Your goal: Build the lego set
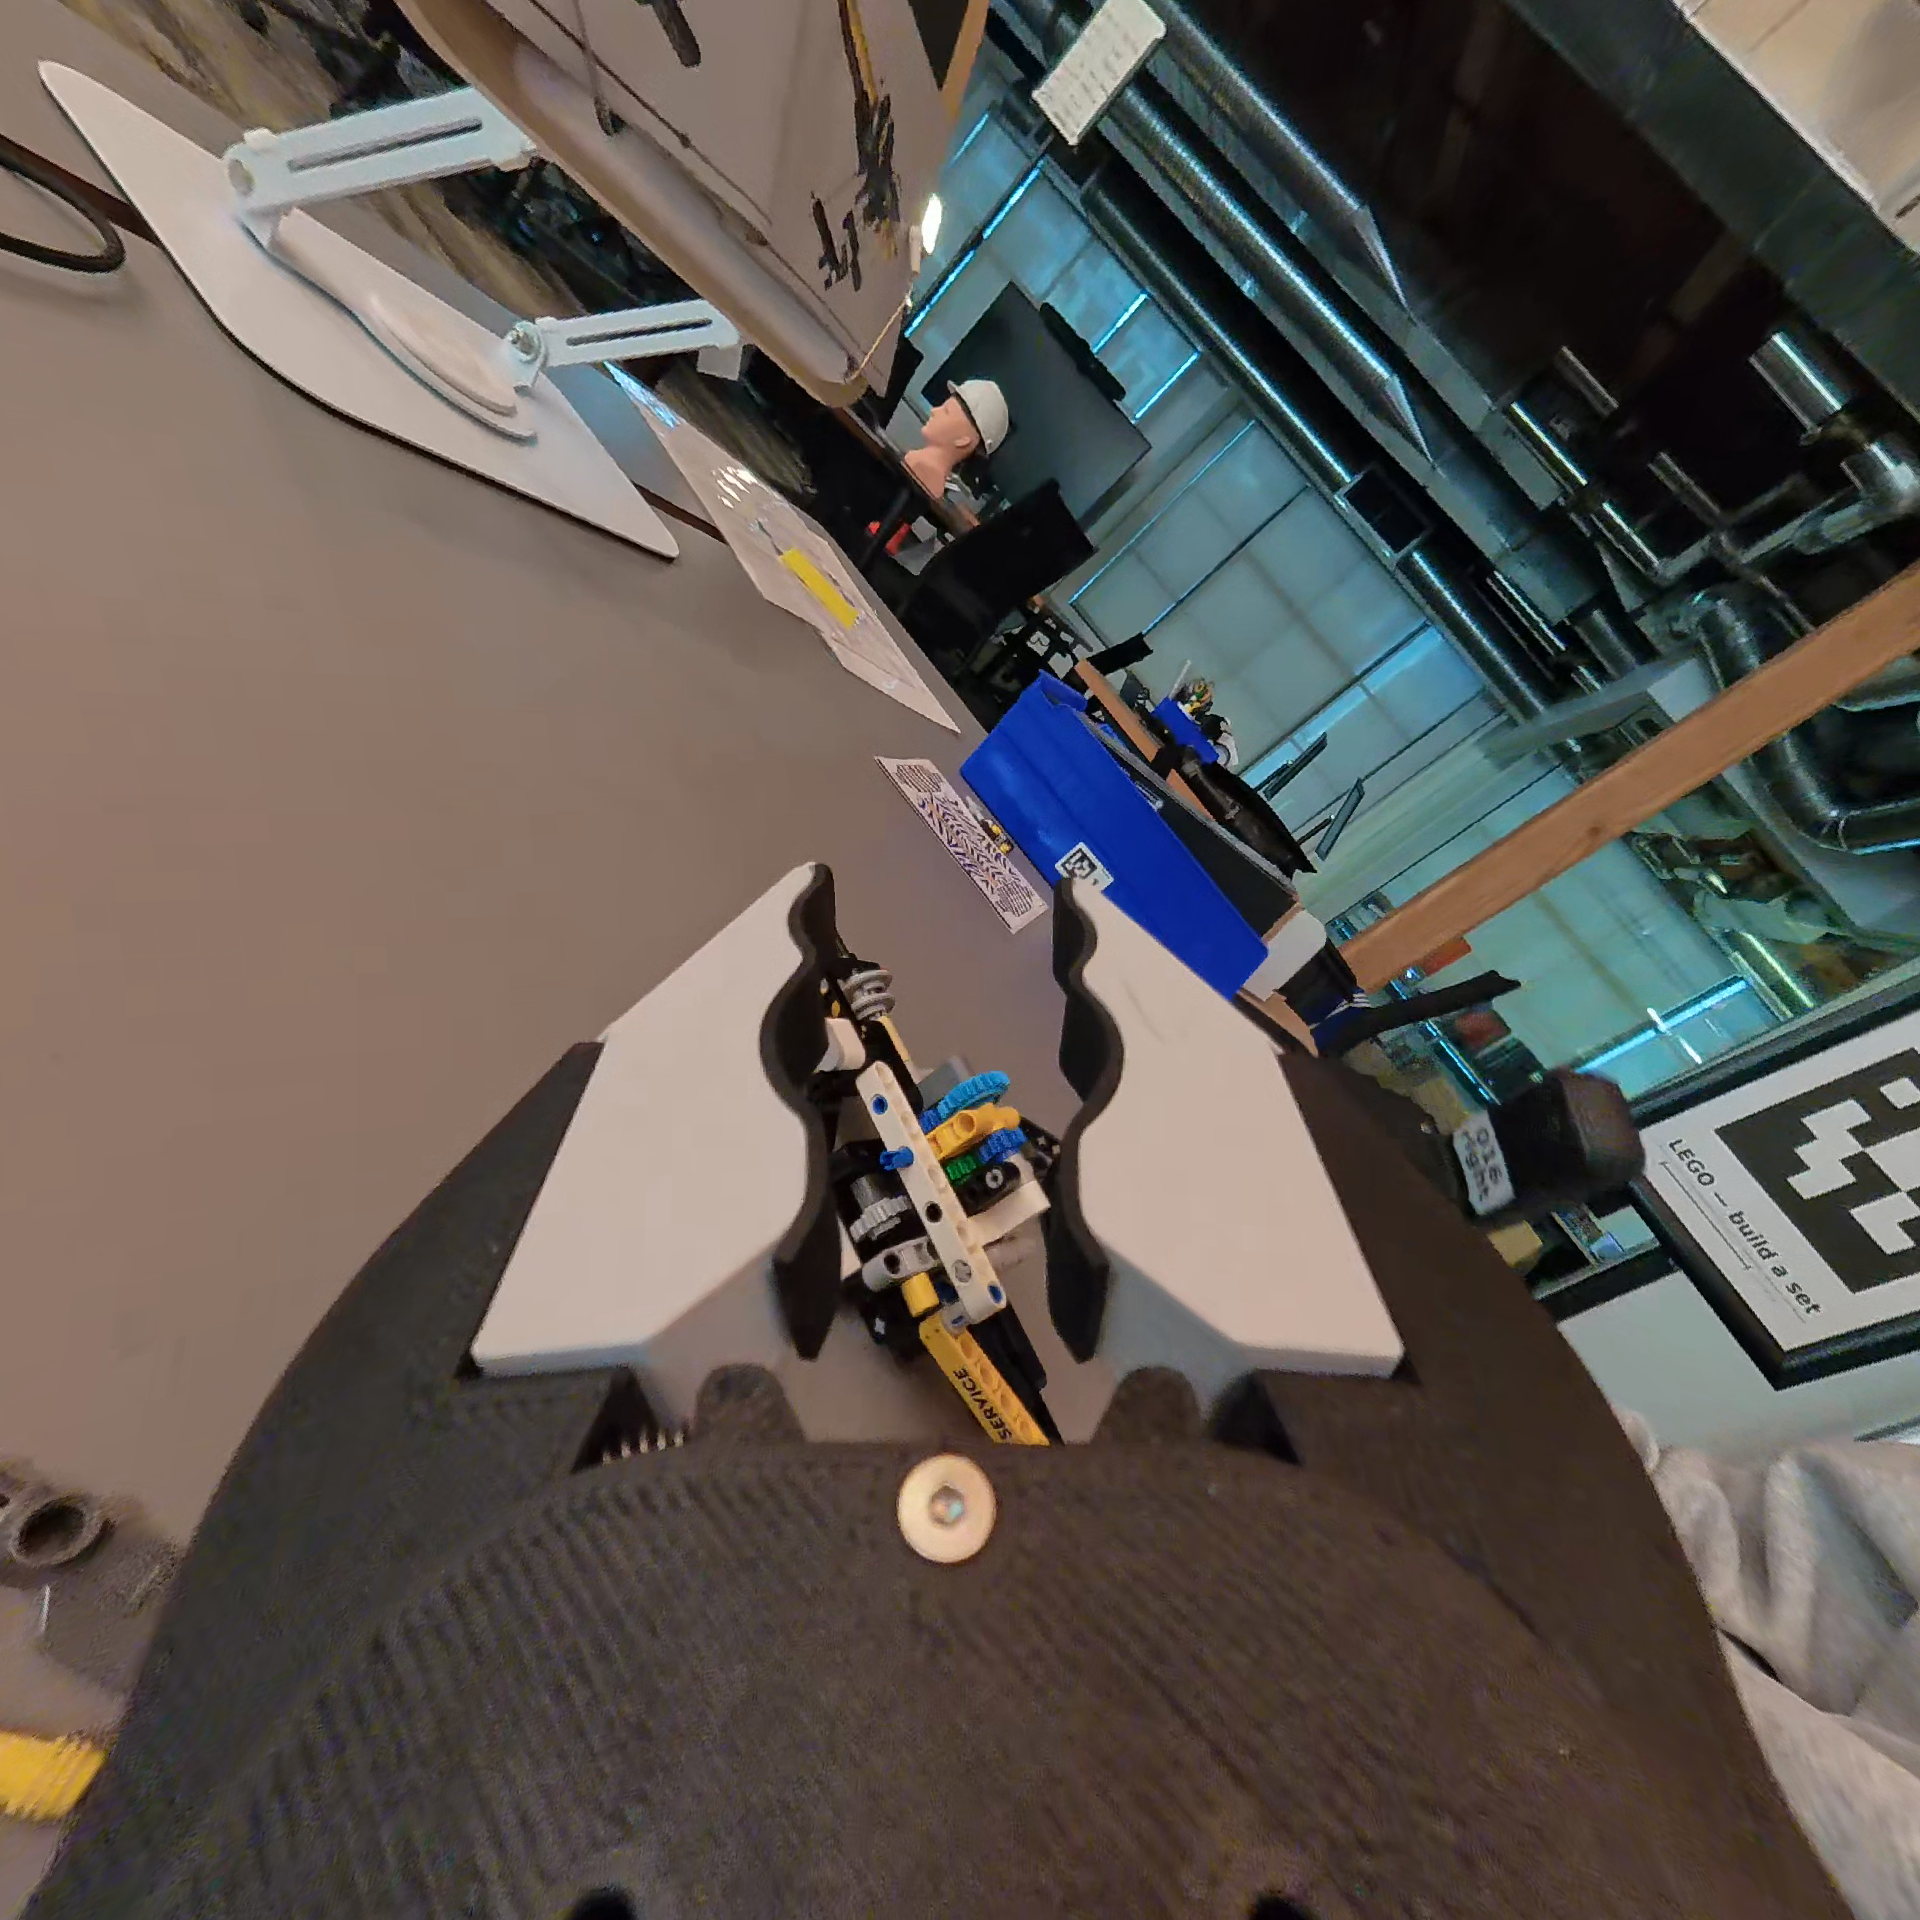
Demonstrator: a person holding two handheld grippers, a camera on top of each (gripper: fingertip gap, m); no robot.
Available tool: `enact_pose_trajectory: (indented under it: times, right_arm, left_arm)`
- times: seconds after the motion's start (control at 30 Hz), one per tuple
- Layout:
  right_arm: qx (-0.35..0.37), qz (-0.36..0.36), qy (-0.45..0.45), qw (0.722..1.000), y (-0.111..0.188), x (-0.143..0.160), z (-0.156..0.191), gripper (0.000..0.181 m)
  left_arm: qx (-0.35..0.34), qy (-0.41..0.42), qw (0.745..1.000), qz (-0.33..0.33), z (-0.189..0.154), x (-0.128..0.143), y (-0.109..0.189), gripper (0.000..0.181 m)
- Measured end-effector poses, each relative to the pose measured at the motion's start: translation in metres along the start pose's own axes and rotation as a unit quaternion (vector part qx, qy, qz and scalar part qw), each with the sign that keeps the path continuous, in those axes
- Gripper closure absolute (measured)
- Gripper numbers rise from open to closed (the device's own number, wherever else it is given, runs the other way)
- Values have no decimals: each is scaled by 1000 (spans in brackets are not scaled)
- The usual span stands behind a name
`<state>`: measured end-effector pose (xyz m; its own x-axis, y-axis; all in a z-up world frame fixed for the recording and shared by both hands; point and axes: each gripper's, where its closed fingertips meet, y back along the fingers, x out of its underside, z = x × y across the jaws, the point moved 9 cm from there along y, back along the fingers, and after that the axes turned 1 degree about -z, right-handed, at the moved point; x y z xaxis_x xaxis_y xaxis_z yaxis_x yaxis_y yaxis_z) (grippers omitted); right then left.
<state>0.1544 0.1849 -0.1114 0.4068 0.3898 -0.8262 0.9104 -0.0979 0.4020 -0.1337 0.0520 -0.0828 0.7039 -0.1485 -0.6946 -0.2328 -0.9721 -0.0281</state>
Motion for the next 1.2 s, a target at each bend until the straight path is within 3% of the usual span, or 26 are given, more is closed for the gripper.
enact_pose_trajectory:
  times: [0.07,0.17,0.3,0.43,0.53,0.63,0.83,1.0,1.13,1.2]
  right_arm:
    - [30,27,104,994,-8,4,14,165]
    - [48,45,184,981,-18,9,22,169]
    - [50,15,197,979,-21,8,15,154]
    - [20,1,212,977,-29,8,8,151]
    - [2,-2,239,971,-40,5,8,155]
    - [0,8,255,967,-52,5,8,174]
    - [54,-36,283,957,-51,-5,2,175]
    - [106,-79,369,920,-60,-17,-1,175]
    - [116,-98,444,883,-74,-18,0,175]
    - [124,-108,438,884,-79,-16,-5,175]
  left_arm:
    - [0,0,1000,9,1,2,-3,140]
    - [-4,-5,1000,21,1,5,-6,140]
    - [-9,-9,999,37,2,8,-10,140]
    - [-9,-6,999,45,4,10,-12,140]
    - [-9,-3,999,52,6,12,-13,140]
    - [-12,-2,998,58,6,13,-14,140]
    - [-30,36,997,66,14,13,-11,133]
    - [2,142,981,134,23,29,-20,116]
    - [-32,138,967,211,26,38,-33,112]
    - [-30,152,960,234,27,40,-41,115]
